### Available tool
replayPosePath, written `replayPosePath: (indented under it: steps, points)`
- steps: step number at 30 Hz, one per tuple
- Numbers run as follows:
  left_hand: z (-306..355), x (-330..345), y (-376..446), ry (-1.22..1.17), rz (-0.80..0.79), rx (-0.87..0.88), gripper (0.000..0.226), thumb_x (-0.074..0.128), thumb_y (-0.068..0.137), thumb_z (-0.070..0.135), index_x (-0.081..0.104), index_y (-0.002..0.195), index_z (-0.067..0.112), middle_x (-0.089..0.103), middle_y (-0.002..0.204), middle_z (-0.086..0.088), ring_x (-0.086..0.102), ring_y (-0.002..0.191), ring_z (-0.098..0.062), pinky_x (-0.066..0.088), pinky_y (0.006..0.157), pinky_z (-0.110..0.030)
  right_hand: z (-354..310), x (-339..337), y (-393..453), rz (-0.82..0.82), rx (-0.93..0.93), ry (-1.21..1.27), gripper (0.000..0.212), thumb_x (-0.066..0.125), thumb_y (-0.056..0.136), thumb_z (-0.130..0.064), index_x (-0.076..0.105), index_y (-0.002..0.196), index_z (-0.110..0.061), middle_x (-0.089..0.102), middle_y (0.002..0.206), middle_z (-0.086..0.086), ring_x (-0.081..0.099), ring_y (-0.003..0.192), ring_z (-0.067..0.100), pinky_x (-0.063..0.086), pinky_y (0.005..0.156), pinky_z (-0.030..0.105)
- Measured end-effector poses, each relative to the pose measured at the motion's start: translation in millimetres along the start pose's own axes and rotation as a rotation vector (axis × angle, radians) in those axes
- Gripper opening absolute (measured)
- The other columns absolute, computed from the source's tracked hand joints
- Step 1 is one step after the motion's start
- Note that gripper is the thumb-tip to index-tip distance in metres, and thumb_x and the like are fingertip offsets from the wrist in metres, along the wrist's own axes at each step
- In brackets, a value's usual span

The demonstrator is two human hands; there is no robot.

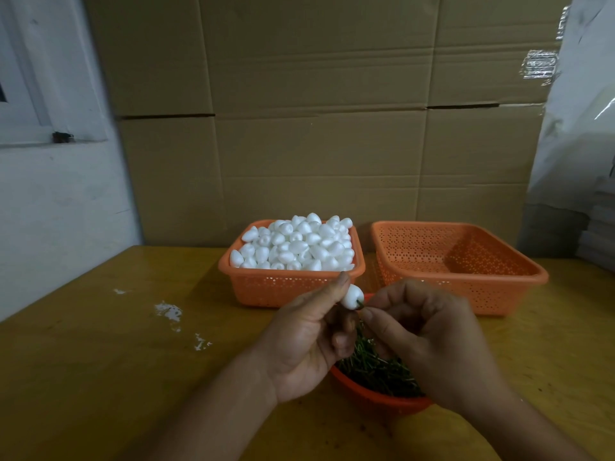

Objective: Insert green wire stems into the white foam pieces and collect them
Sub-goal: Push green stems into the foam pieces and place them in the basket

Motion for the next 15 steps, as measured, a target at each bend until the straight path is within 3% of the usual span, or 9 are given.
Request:
replayPosePath:
  steps: [5, 15]
  points:
    - [3.1, -1.6, -0.4, 0.002, 0.031, 0.011, 0.025, 0.071, 0.085, 0.04, 0.071, 0.084, 0.015, 0.055, 0.072, -0.005, 0.046, 0.054, -0.009, 0.039, 0.05, -0.019, 4.5, -4.5, 0.2, 0.085, 0.03, -0.065, 0.014, 0.081, 0.08, -0.021, 0.069, 0.073, -0.022, 0.069, 0.057, 0.002, 0.062, 0.042, 0.01, 0.043, 0.041, 0.015]
    - [6.3, -2.4, -1.2, 0.055, 0.066, 0.061, 0.024, 0.075, 0.079, 0.037, 0.069, 0.087, 0.015, 0.065, 0.075, -0.003, 0.052, 0.058, -0.007, 0.04, 0.052, -0.018, 2.8, -4.2, -2.4, 0.121, 0.034, -0.086, 0.009, 0.081, 0.079, -0.024, 0.073, 0.074, -0.022, 0.071, 0.06, 0.001, 0.066, 0.046, 0.013, 0.049, 0.044, 0.019]
Point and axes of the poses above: each hand's wrist, its own y-axis towards the middle knuckle, its own x-axis out of the palm, z = x × y, the point moved 7 cm from there along y, towards the middle knuckle
